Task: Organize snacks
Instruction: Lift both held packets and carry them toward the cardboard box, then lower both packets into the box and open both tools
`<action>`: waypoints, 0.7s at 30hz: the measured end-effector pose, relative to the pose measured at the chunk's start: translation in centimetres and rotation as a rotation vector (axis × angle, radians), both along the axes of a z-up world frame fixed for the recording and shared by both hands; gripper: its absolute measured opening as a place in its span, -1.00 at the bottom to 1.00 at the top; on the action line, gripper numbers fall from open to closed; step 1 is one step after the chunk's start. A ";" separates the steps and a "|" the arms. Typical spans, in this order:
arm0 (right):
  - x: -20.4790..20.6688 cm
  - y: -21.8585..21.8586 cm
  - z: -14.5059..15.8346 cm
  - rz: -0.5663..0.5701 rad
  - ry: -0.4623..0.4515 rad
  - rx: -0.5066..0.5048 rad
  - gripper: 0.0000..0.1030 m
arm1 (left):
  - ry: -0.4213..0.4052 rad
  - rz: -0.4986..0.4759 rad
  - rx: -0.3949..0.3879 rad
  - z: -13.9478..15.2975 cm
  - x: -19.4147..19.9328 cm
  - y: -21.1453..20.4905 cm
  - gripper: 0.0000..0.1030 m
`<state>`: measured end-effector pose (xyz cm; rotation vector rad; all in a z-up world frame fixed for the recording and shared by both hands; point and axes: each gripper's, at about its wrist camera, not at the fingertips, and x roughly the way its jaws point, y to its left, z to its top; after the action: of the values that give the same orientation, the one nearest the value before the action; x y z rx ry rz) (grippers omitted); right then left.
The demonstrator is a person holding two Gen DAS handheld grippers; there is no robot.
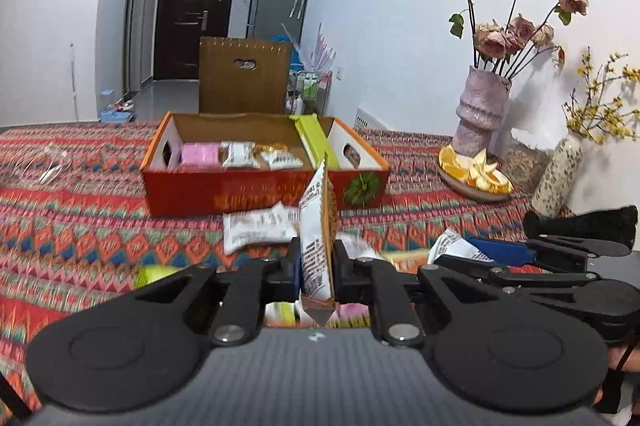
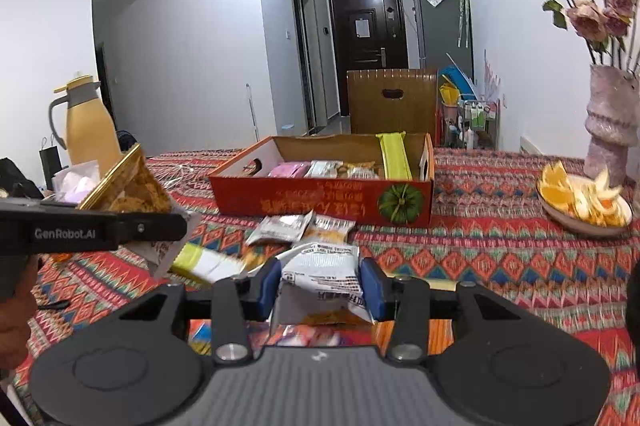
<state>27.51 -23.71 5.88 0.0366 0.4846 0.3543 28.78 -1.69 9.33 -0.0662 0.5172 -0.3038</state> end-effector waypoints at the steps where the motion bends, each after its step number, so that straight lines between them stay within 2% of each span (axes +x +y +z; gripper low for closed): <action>1: 1.0 0.1 0.2 0.002 -0.005 -0.009 -0.17 | -0.006 -0.005 0.001 0.2 0.9 -0.1 -0.72; 11: 11.5 0.6 1.8 0.020 -0.051 -0.035 -0.17 | -0.028 -0.022 -0.020 1.2 11.6 -0.6 -0.72; 21: 21.7 1.3 0.3 0.010 -0.015 -0.038 -0.17 | 0.113 -0.011 -0.133 -1.7 23.4 0.1 -0.72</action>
<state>49.24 -22.37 6.21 -0.0054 0.4764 0.3545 52.17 -1.62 7.60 -0.2102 0.6088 -0.3460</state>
